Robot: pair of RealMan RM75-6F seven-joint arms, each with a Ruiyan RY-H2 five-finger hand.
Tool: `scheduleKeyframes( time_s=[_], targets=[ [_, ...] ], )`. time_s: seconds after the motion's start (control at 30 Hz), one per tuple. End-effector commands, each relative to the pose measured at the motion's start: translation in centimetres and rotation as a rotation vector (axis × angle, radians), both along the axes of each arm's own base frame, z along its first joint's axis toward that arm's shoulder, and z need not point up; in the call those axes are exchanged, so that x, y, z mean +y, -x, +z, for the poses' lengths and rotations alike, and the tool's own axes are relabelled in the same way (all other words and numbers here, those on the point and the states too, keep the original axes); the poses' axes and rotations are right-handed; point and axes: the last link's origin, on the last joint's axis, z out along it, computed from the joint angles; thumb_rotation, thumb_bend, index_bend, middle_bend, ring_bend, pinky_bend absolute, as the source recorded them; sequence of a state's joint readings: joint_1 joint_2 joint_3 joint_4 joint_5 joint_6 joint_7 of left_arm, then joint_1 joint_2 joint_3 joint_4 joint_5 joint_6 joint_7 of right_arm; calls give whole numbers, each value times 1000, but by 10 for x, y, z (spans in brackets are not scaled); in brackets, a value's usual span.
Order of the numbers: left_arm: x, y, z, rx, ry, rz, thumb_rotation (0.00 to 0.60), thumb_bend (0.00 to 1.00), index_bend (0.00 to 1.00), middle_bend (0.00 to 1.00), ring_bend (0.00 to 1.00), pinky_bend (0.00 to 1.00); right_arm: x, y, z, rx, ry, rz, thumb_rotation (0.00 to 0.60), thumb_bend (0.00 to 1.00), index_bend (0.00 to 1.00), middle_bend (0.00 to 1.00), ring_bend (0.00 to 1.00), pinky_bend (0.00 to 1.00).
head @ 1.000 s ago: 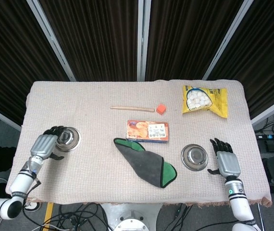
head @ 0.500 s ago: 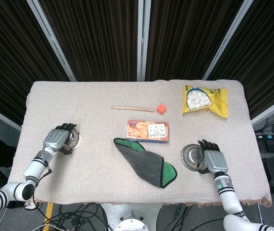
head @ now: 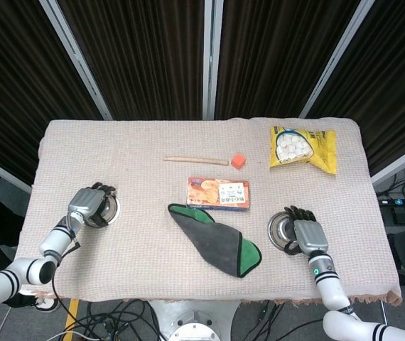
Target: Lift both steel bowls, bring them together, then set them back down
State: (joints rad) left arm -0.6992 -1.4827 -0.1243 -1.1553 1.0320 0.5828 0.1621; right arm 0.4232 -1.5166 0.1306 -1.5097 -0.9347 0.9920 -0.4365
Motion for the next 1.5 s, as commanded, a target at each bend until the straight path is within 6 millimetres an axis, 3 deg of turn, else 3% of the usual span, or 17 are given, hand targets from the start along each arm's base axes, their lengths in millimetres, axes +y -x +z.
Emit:
scheduleKeyframes(
  time_s=[0.03,0.17,0.33,0.47,0.63,0.77,0.87,1.0,1.1,1.3,1.5],
  targets=[
    [1,4,-1,7,-10,9,600,86,208,196,141,370,-1,0,-1,2,13,4,600,45,96,91,26,135],
    [1,6,0,0,-44,0,600,118,289,304,288,560,-2,-1,-1,-2,46,16,600,94,334,253,188,307],
    [-4,-1,6,-57,-111,-40,600,140,390,432,425,688,-2,-2,4,-23,120,43,600,124,544,375,314,432],
    [-9,-14,16,-132,-168,-84,600,142,430,482,479,728,-1,-3,14,-60,180,58,600,130,585,397,334,451],
    [-15,-45,42,-272,-279,-177,600,142,433,483,480,729,1,-21,45,-212,306,125,600,137,587,397,334,452],
    [-25,-84,60,-592,-425,-220,600,143,433,483,481,726,1,-49,70,-481,460,259,600,149,590,402,342,460],
    [-38,-111,62,-854,-438,-200,600,142,433,483,481,726,-4,-70,76,-722,557,345,600,151,591,408,351,469],
    [-53,-146,58,-1204,-390,-102,600,142,436,484,492,726,-14,-101,61,-1062,539,371,600,151,590,406,351,469],
    [-58,-168,54,-1368,-325,-45,600,142,438,484,497,726,-22,-123,44,-1284,442,316,600,152,590,406,351,470],
    [-61,-191,43,-1425,-274,-62,600,142,440,484,498,726,-30,-155,17,-1544,220,205,600,167,590,406,351,471],
    [-61,-205,38,-1434,-244,-84,600,142,440,484,498,726,-34,-179,1,-1614,64,173,600,171,590,406,352,471]
  ],
)
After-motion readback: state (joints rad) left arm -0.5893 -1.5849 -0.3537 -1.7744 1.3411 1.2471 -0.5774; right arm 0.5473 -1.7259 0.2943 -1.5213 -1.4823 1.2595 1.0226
